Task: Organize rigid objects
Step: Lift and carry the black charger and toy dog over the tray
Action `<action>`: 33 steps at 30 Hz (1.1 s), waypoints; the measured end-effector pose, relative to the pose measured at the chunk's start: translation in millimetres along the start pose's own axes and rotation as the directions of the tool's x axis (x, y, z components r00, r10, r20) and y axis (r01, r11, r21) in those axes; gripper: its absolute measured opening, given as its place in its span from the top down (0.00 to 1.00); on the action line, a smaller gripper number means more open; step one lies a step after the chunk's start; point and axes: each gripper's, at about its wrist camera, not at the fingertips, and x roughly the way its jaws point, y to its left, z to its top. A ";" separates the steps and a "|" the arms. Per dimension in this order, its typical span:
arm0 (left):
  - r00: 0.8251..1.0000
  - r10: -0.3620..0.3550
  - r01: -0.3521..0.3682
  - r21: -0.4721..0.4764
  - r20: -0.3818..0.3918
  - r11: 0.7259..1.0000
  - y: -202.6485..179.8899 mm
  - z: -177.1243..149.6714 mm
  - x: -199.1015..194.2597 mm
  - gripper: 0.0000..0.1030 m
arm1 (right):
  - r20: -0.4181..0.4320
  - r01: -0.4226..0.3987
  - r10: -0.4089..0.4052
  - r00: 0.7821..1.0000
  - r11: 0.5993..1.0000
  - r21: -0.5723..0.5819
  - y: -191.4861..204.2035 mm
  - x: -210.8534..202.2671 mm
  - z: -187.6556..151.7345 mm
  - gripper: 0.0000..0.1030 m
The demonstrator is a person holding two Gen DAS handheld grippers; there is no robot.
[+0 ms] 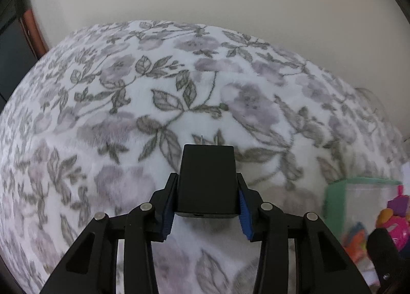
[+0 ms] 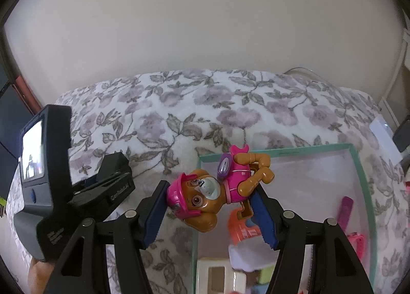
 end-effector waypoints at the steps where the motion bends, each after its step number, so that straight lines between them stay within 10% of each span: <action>1: 1.000 -0.003 0.003 -0.005 -0.001 1.000 -0.5 -0.9 -4.9 0.58 | -0.001 -0.003 0.003 1.000 1.000 0.007 -1.4 -3.8 0.1 0.36; 21: 0.987 -0.105 0.106 0.003 0.122 0.994 -33.7 -40.8 -182.2 0.58 | 0.109 0.012 -0.028 0.994 0.989 0.147 -42.5 -135.8 -33.7 0.36; 33: 0.977 -0.197 0.196 0.018 0.085 0.980 -58.6 -107.4 -202.1 0.58 | 0.093 0.114 -0.135 0.987 0.972 0.204 -67.7 -174.5 -68.8 0.36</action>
